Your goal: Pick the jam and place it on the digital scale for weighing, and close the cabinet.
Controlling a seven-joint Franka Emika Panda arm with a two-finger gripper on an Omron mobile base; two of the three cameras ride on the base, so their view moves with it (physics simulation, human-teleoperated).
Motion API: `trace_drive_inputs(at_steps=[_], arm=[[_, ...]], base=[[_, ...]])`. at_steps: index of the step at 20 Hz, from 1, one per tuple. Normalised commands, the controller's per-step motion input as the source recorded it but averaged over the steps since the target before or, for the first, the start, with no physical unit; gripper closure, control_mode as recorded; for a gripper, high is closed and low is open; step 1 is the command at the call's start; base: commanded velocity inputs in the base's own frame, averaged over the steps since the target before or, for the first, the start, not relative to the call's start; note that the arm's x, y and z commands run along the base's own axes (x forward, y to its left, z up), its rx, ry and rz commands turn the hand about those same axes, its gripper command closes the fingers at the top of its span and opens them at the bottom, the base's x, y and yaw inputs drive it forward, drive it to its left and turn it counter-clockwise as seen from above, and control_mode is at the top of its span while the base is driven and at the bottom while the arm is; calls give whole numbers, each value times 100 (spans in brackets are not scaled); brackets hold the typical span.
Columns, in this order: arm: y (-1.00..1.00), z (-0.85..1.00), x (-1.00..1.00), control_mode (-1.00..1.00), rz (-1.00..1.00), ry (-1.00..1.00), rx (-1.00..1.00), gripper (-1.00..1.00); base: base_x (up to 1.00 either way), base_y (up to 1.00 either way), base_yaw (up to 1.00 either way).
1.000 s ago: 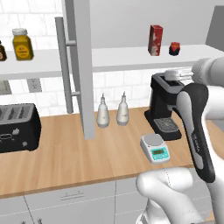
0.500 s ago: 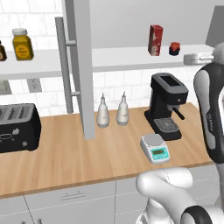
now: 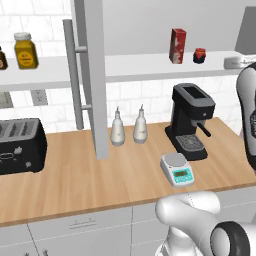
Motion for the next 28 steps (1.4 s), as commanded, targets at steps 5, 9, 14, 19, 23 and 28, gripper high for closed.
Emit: trace_drive_inputs(at_steps=[5, 9, 14, 19, 23, 28], arm=[[0, -1, 31, -100, 0, 0, 0, -100], [0, -5, 34, -100, 0, 0, -3, -100], [0, -7, 33, -100, 0, 0, -5, -100], [-2, -10, 24, -100, 0, 0, -1, -100], [-4, -5, 15, -100, 0, 0, 0, -100], [0, -2, 17, -100, 0, 0, 0, -100]], base=[[0, 0, 0], [0, 0, 0], [0, 0, 0], [0, 0, 0], [0, 0, 0], [0, 0, 0]])
